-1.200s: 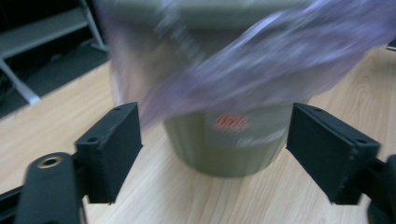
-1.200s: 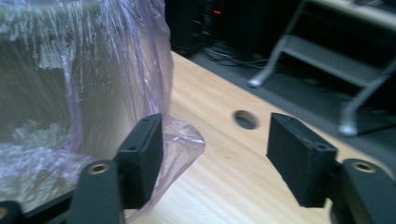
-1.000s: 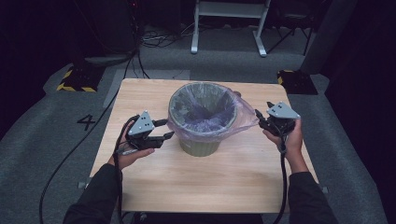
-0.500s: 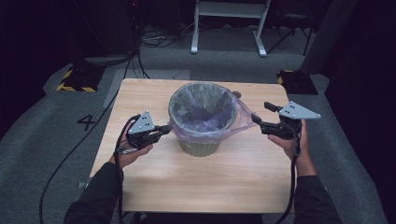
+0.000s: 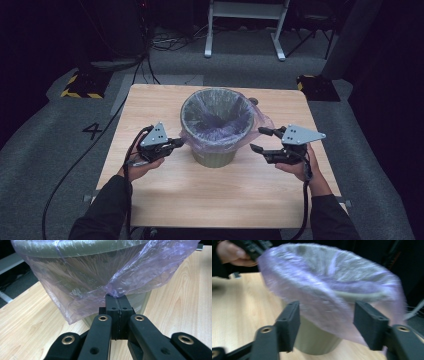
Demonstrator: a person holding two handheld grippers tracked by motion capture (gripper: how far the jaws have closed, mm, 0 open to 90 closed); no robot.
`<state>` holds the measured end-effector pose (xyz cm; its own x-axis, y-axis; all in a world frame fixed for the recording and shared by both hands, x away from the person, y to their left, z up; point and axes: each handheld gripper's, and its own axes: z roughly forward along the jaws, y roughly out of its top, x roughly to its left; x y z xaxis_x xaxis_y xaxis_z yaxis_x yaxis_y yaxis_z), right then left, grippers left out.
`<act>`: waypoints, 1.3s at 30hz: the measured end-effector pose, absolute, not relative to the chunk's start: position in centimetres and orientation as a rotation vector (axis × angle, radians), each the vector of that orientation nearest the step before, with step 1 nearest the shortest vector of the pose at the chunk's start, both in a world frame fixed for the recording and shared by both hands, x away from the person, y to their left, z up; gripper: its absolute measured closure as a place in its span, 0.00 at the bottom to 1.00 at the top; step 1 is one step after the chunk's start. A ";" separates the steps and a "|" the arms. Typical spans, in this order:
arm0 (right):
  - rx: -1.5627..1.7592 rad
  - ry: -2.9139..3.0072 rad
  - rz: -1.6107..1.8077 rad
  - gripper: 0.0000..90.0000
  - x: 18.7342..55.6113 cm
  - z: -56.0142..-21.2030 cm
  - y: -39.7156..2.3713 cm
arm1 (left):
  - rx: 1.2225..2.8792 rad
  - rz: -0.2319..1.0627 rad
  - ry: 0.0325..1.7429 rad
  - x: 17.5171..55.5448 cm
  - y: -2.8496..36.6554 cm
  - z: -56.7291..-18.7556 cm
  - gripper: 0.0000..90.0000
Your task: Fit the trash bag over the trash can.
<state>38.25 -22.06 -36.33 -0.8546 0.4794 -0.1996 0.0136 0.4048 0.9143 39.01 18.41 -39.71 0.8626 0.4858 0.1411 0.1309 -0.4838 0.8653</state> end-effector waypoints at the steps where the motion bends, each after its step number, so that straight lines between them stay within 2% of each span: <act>1: 0.415 2.238 1.407 0.61 38.1 -36.5 -21.6 | 2.060 0.457 0.450 39.0 18.3 -39.8 1.00; 4: 0.386 2.286 1.357 0.75 38.2 -37.4 -20.8 | 2.069 0.465 0.446 38.9 18.1 -40.2 1.00; 6: 0.398 2.293 1.330 0.74 38.2 -37.9 -20.5 | 2.069 0.454 0.447 39.0 18.0 -40.5 1.00; 8: 0.380 2.288 1.350 0.64 38.0 -37.8 -20.5 | 2.071 0.452 0.451 39.0 18.1 -40.7 1.00; 9: 0.395 2.258 1.370 0.55 37.9 -37.6 -20.6 | 2.068 0.447 0.454 39.1 18.1 -40.7 1.00; 11: 0.417 2.218 1.410 0.51 37.7 -36.9 -21.0 | 2.065 0.446 0.459 39.1 18.2 -40.7 1.00; 16: 0.463 2.108 1.426 0.32 37.9 -35.9 -21.7 | 2.069 0.444 0.454 39.2 18.2 -40.8 1.00; 19: 0.490 2.148 1.358 0.26 39.1 -36.1 -21.4 | 2.069 0.439 0.451 39.2 18.0 -40.8 1.00; 20: 0.509 2.158 1.345 0.26 39.5 -36.3 -21.4 | 2.069 0.441 0.449 39.2 17.9 -40.9 1.00; 21: 0.533 2.172 1.350 0.30 39.9 -36.5 -21.4 | 2.069 0.439 0.447 39.2 17.9 -40.9 1.00; 22: 0.541 2.188 1.353 0.44 40.2 -36.7 -21.5 | 2.071 0.441 0.442 39.2 17.9 -40.9 1.00; 26: 0.486 2.252 1.329 0.78 40.2 -37.8 -21.4 | 2.071 0.429 0.446 39.3 17.9 -41.2 1.00; 29: 0.458 2.295 1.343 0.93 40.3 -38.7 -21.5 | 2.096 0.428 0.448 39.5 17.7 -41.6 1.00; 33: 0.469 2.316 1.338 0.99 40.6 -39.6 -21.3 | 2.106 0.425 0.458 39.8 17.7 -42.1 1.00; 39: 0.480 2.374 1.291 1.00 41.2 -41.3 -20.6 | 2.137 0.414 0.500 40.6 17.8 -43.5 1.00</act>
